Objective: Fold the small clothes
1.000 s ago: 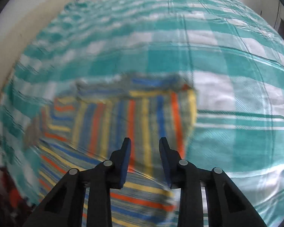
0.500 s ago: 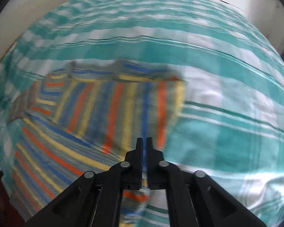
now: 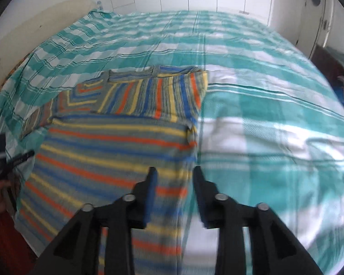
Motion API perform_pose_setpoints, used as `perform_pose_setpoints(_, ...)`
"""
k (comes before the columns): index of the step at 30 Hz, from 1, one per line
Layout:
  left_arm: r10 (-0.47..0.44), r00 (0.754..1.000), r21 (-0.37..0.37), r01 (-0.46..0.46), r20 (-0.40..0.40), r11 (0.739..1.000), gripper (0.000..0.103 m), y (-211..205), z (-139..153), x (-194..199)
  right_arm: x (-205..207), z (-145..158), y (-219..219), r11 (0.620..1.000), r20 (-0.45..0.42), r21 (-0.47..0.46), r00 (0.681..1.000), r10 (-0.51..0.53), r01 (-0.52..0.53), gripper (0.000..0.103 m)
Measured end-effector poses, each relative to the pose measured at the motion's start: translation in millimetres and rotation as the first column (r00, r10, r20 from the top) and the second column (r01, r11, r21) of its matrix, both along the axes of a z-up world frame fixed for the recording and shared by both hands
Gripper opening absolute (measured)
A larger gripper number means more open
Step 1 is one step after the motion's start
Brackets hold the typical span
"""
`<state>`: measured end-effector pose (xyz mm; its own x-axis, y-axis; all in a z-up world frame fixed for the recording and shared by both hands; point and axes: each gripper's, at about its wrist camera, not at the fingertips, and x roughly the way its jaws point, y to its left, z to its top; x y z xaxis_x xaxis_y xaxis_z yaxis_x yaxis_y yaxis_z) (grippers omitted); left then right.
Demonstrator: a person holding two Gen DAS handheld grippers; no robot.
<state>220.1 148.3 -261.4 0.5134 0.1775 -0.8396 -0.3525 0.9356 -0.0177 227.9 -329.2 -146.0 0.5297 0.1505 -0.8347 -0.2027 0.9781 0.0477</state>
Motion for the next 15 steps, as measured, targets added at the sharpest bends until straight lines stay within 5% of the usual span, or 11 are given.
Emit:
perform_pose_setpoints(3,0.006,1.000,-0.044,-0.005,0.016,0.999,0.103,6.3,-0.8,-3.0,-54.9,7.2,4.1,0.996,0.021,0.007,0.996,-0.087,0.087,0.042)
perform_pose_setpoints(7,0.004,1.000,-0.014,-0.004,0.005,1.000,0.103,1.0,-1.1,-1.1,-91.5,1.7,15.6,0.980,-0.020,0.057,0.982,-0.188,0.189,0.042)
perform_pose_setpoints(15,0.005,1.000,-0.022,-0.005,0.008,1.000,0.103,2.9,-0.7,-1.5,-105.7,0.9,74.8,0.993,-0.039,-0.001,0.992,-0.117,0.117,0.042)
